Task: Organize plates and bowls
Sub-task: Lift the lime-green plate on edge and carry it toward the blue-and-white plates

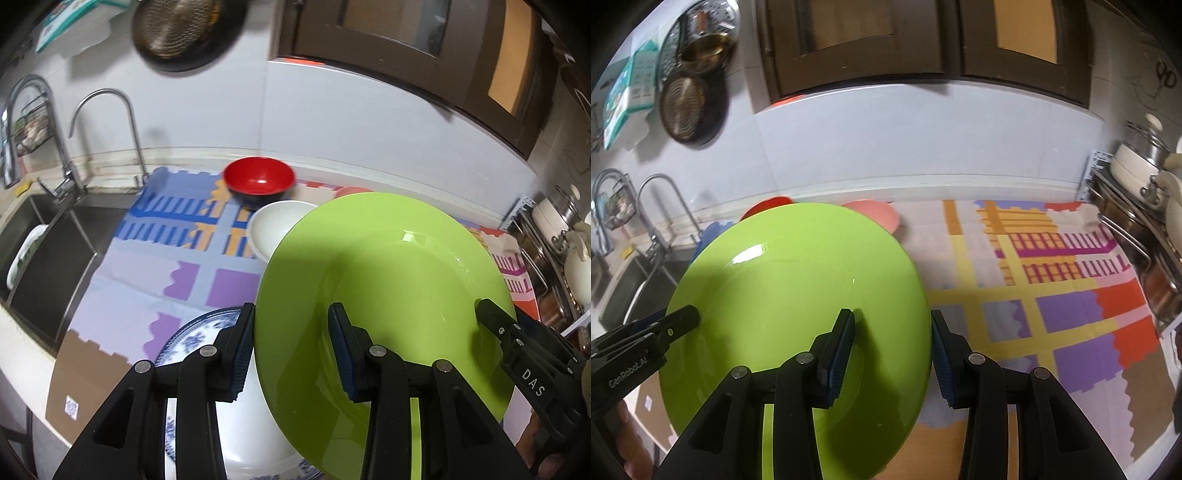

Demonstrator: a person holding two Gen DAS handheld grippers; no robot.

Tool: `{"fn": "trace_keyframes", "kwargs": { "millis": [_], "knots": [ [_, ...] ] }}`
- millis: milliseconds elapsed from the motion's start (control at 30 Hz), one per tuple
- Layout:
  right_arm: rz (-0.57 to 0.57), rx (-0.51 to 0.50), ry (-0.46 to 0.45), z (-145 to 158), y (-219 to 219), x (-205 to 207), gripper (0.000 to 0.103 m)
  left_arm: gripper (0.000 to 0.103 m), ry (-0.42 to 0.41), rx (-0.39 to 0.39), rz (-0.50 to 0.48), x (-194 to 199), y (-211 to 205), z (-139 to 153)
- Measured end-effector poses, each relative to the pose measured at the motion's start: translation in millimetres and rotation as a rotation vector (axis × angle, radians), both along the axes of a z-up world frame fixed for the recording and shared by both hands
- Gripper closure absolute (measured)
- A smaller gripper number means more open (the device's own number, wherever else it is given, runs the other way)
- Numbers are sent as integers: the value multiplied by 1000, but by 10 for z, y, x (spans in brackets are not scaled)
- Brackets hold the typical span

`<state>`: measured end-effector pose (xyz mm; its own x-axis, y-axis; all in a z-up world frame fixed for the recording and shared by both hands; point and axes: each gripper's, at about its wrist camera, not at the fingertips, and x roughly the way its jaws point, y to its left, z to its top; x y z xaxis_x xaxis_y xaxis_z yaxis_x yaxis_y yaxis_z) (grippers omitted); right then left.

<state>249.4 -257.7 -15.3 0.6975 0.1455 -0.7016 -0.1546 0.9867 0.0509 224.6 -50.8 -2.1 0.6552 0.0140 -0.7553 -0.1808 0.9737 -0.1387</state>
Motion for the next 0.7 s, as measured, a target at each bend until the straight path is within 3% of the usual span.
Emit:
{"fn": "trace_keyframes", "kwargs": {
  "millis": [700],
  "knots": [
    [193,-16,85,-335,740,-160,61,64,92,-18,181,-553,639,-319]
  ]
}}
